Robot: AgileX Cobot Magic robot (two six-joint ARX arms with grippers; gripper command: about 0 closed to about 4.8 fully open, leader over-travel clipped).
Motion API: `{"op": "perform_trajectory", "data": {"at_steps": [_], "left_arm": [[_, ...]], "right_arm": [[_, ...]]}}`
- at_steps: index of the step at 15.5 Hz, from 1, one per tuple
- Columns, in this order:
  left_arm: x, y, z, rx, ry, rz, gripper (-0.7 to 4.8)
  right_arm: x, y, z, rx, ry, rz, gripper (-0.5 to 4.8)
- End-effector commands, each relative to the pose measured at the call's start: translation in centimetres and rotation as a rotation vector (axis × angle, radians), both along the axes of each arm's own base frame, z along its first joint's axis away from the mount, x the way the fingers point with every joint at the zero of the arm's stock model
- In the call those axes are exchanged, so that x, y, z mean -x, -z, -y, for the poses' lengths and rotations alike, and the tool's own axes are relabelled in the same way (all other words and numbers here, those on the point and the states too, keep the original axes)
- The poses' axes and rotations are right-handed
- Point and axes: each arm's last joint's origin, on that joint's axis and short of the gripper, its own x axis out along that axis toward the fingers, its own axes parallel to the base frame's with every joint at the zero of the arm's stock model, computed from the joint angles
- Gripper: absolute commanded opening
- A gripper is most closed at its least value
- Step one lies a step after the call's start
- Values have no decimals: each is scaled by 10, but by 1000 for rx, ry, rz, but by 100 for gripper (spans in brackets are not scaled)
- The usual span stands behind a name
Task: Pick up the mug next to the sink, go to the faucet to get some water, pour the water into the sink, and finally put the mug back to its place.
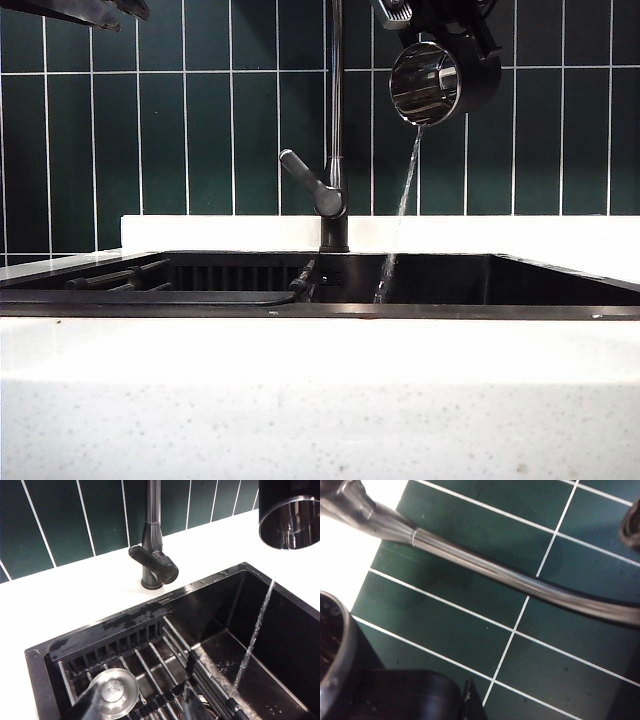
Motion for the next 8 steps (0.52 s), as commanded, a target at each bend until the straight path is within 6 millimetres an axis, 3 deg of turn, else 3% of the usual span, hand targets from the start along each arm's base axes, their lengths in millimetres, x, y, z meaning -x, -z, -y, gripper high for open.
{"op": "perform_trajectory", "data": {"at_steps": [1,5,8], "left_arm": [[5,-5,-1,26,-2,13,205],[7,-6,-2,26,-9,18,205],[7,-5,-2,22,-9,4,205]], "right_arm": [[6,-11,0,-23,3,46,-2],[4,-13,5,-337,144,-36,-2],[-2,-15,25,-771,285,-127,-2]]}}
